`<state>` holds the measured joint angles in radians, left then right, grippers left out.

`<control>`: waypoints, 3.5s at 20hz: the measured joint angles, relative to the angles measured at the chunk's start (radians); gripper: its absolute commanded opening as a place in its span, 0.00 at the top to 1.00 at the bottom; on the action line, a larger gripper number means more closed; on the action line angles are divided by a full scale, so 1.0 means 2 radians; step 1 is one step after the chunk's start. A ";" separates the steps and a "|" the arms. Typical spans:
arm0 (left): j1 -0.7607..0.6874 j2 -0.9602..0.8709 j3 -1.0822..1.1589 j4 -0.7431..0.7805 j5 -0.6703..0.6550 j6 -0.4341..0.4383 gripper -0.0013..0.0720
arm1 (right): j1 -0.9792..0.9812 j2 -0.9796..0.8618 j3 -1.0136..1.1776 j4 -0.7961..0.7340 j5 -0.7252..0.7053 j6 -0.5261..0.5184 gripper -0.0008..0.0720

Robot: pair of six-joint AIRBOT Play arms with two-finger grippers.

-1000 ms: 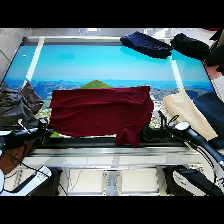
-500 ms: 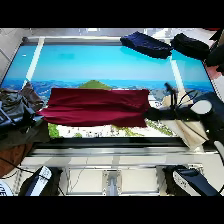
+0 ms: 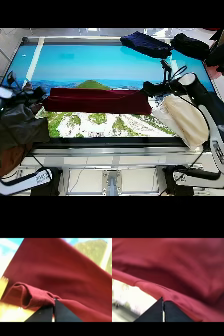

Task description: Fold the shirts.

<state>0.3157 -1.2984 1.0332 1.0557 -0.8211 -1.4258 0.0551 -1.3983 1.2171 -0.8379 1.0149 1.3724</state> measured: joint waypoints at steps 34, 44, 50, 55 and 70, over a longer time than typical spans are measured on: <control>-0.135 -0.049 0.150 0.040 0.099 0.089 0.03 | -0.110 -0.232 0.141 -0.028 0.144 -0.021 0.03; -0.167 -0.050 0.150 0.040 0.100 0.093 0.03 | -0.058 -0.253 0.139 0.005 0.093 -0.050 0.23; -0.186 -0.088 0.150 0.040 0.068 0.093 0.80 | -0.030 -0.246 0.143 0.058 0.091 -0.056 0.96; -0.223 -0.144 0.150 0.035 0.007 0.093 0.97 | -0.026 -0.211 0.186 0.078 0.154 -0.055 0.96; -0.404 -0.177 0.150 -0.070 0.004 0.093 0.97 | -0.017 -0.077 0.312 0.032 0.322 0.081 0.96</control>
<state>-0.4927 -1.6527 1.3338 0.9161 -0.8135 -1.2404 0.0208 -1.5520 1.8420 -0.7738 1.6592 1.5345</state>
